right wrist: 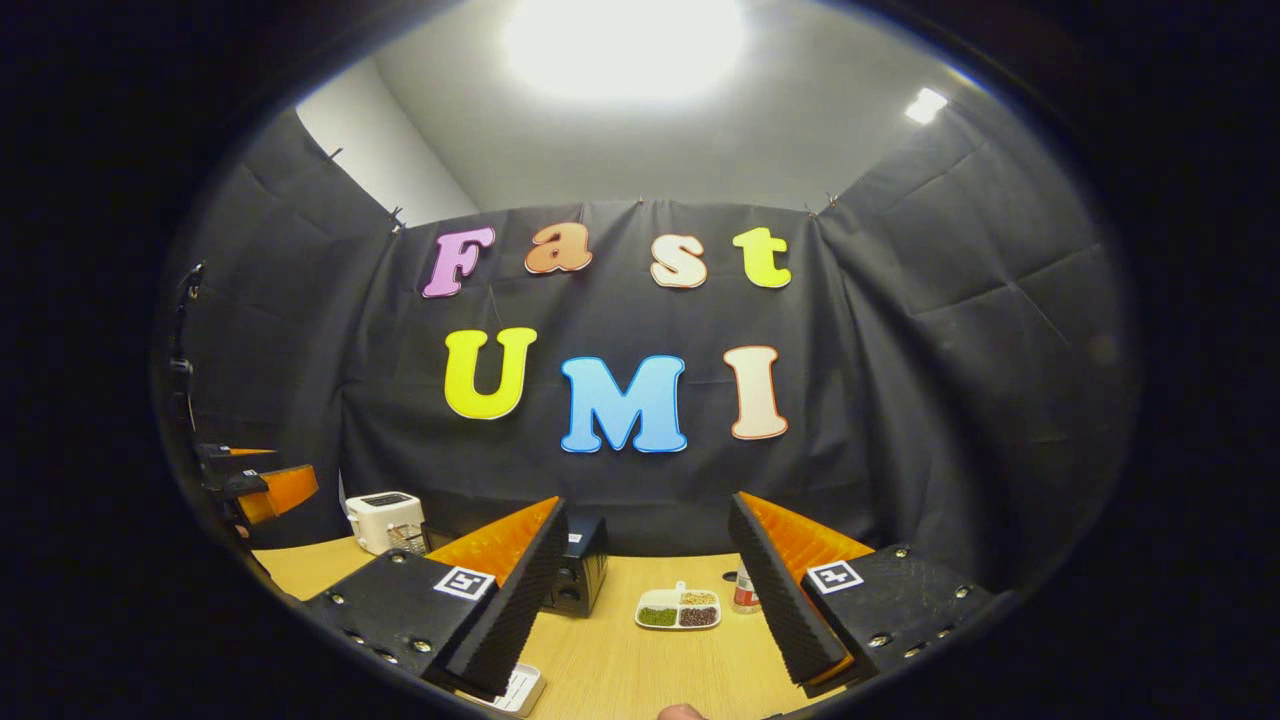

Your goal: Open the electric oven with the left hand, put the food in, and close the electric oven.

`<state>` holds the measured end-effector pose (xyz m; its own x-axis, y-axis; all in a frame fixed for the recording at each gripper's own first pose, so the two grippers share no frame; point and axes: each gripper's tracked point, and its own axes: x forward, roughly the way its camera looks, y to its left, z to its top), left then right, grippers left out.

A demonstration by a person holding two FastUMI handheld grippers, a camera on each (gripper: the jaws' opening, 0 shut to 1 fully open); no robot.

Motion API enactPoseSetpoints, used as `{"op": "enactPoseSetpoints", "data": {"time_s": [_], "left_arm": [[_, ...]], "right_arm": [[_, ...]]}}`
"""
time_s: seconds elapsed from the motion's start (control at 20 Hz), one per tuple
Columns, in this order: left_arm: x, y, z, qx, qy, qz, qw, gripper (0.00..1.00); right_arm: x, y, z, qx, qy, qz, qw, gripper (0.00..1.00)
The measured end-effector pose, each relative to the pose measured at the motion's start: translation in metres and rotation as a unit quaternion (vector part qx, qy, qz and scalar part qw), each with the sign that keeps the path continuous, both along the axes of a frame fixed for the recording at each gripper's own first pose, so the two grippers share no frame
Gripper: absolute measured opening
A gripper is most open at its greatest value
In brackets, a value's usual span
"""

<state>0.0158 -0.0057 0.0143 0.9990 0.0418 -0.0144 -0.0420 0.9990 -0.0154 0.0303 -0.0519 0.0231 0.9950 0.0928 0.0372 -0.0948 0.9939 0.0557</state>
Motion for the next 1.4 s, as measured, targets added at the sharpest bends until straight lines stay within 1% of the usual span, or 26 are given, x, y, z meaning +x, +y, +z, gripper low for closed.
{"op": "enactPoseSetpoints", "data": {"time_s": [0.15,0.4,0.6,0.9,1.4], "left_arm": [[0.002,0.007,0.000,0.001,-0.002,-0.002,1.000,1.00],[0.002,0.014,-0.003,0.000,-0.003,-0.004,1.000,1.00],[0.000,0.018,-0.008,-0.003,-0.001,-0.008,1.000,1.00],[-0.003,0.018,-0.001,0.010,-0.011,-0.008,1.000,1.00],[-0.010,0.016,0.002,0.018,-0.017,-0.008,1.000,1.00]], "right_arm": [[-0.002,0.005,-0.005,0.003,0.008,-0.011,1.000,0.98],[-0.009,0.018,-0.013,0.005,0.028,-0.012,1.000,0.98],[-0.009,0.021,-0.010,0.006,0.028,-0.015,0.999,0.98],[-0.010,0.027,-0.009,0.005,0.027,-0.011,1.000,0.98],[-0.013,0.031,-0.007,0.002,0.029,-0.004,1.000,0.98]]}}
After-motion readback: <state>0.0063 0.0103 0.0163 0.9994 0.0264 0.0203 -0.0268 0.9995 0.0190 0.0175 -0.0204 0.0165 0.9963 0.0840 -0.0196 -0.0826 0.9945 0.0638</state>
